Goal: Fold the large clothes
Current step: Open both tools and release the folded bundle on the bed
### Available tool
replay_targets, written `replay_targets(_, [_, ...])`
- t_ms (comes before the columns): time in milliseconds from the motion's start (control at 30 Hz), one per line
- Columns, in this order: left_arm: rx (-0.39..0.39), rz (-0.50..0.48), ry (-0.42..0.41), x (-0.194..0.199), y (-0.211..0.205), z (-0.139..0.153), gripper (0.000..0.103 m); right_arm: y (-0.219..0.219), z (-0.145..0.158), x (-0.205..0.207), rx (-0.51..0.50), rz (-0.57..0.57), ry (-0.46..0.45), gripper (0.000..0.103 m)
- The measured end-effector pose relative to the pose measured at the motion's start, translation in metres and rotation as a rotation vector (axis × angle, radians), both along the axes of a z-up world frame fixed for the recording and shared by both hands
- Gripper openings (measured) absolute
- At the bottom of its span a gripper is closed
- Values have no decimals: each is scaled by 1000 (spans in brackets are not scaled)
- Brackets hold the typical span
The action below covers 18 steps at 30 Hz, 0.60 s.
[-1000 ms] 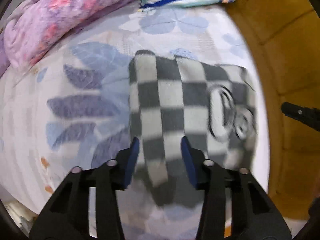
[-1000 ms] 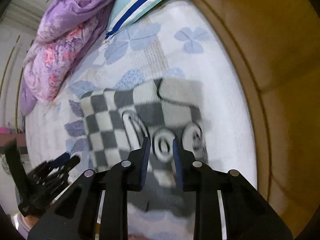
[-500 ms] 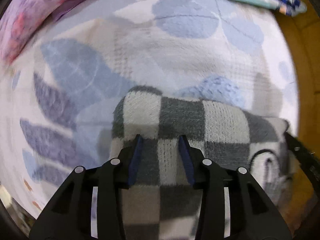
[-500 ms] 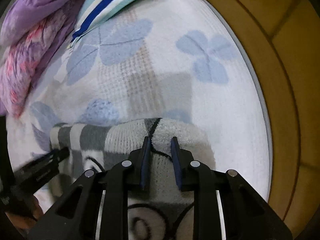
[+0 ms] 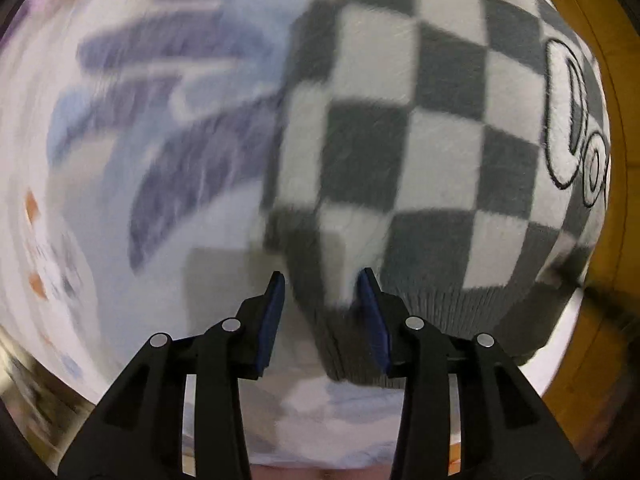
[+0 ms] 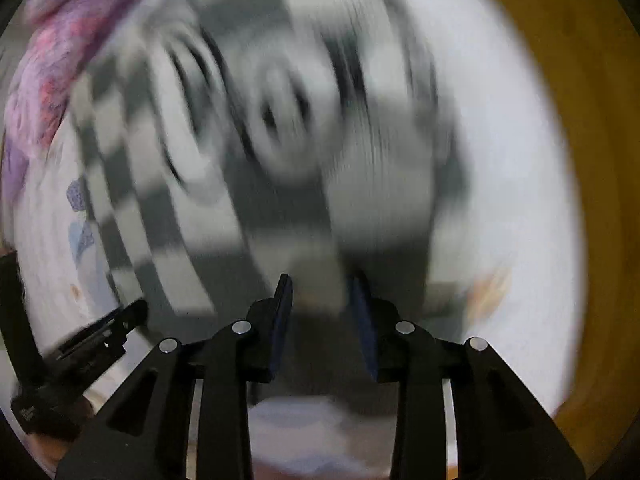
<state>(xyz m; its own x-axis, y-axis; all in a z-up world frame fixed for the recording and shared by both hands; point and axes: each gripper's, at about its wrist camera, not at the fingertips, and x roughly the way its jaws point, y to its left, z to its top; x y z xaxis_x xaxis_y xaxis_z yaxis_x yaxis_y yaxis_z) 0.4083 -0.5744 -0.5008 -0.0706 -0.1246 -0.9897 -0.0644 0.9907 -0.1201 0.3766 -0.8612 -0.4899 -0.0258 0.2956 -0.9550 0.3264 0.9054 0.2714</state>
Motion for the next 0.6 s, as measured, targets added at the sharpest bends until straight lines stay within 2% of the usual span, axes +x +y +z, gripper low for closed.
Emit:
replay_targets(100, [15, -49, -27, -1, 3, -4, 44, 1, -10, -9, 1, -21, -49, 31])
replay_targets(200, [39, -90, -19, 7, -6, 3, 44, -3, 2, 2, 14, -73, 12, 33])
replay_targets(300, [55, -126, -25, 14, -7, 19, 44, -4, 24, 6, 25, -90, 14, 48])
replay_targets(333, [57, -133, -27, 14, -7, 24, 44, -1, 38, 4, 22, -83, -14, 56])
replay_targets(400, [41, -159, -45, 15, -8, 39, 47, 5, 59, -1, 2, -63, -64, 67])
replay_targets(433, [2, -175, -63, 13, -7, 50, 50, 8, 67, -4, -8, -56, -78, 71])
replay_targets(500, [-50, -192, -113, 10, -5, 73, 70, 16, 91, -13, -29, -55, -120, 77])
replay_targets(567, [-46, -220, -178, 4, -10, 94, 79, 23, 111, -23, -48, -64, -168, 80])
replay_targets(600, [-39, -235, -203, 1, -10, 99, 79, 28, 123, -32, -63, -74, -202, 81])
